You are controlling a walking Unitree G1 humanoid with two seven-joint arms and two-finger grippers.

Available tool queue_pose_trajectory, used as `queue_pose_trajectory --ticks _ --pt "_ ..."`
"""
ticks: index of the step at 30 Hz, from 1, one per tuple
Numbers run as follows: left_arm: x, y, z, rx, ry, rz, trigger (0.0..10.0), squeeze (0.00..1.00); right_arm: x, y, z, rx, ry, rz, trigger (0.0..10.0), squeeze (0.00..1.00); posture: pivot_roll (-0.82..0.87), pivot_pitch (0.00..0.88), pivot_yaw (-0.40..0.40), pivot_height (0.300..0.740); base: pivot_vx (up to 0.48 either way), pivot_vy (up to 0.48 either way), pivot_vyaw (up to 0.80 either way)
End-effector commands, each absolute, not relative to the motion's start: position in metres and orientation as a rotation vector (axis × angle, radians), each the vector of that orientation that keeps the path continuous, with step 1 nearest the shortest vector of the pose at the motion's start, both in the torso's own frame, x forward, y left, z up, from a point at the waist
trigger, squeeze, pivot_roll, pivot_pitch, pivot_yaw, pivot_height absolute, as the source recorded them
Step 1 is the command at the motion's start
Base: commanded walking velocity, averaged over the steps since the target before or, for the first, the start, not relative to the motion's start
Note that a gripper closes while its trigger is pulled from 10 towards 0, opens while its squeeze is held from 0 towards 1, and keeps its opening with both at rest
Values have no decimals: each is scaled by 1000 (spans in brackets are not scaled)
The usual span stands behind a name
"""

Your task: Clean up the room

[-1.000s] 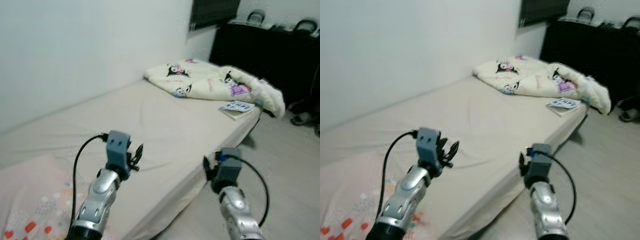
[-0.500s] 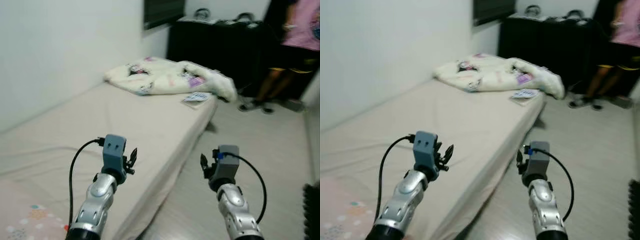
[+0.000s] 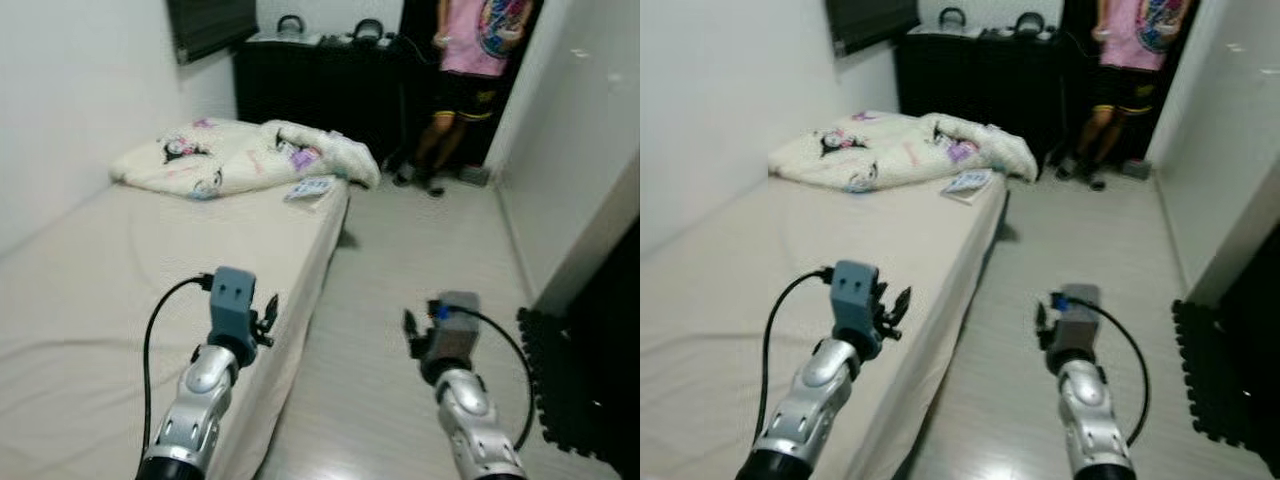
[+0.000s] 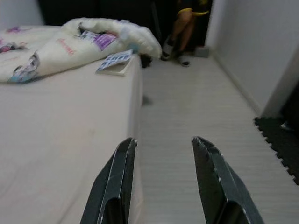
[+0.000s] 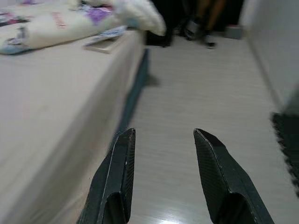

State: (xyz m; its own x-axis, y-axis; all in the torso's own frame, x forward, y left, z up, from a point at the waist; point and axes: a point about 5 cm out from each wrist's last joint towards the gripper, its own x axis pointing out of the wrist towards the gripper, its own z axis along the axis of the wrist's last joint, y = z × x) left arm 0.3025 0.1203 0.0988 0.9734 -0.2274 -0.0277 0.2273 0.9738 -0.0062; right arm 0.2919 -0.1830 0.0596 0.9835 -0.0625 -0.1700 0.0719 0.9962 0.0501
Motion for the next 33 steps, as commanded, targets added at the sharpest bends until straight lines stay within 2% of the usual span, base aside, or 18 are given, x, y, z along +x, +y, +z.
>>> queue_pose_trajectory --ticks 1,8,15,25,33 --pt "300 124 93 22 63 -243 10000 0 286 -176 51 88 197 -66 10000 0 20 0 10 740 0 0 -800" --pt "305 130 98 24 61 -265 10000 0 285 -172 52 105 182 -79 10000 0 22 0 44 740 0 0 -800" --pt "306 127 95 -5 67 -236 10000 0 293 -176 59 84 158 -55 10000 0 30 0 5 740 0 0 -800" --pt "302 127 89 -17 83 -209 10000 0 294 -170 59 79 153 -18 10000 0 22 0 -3 740 0 0 -800" --pt "301 127 97 -4 31 -196 10000 0 291 -167 57 75 155 27 10000 0 13 0 -11 740 0 0 0"
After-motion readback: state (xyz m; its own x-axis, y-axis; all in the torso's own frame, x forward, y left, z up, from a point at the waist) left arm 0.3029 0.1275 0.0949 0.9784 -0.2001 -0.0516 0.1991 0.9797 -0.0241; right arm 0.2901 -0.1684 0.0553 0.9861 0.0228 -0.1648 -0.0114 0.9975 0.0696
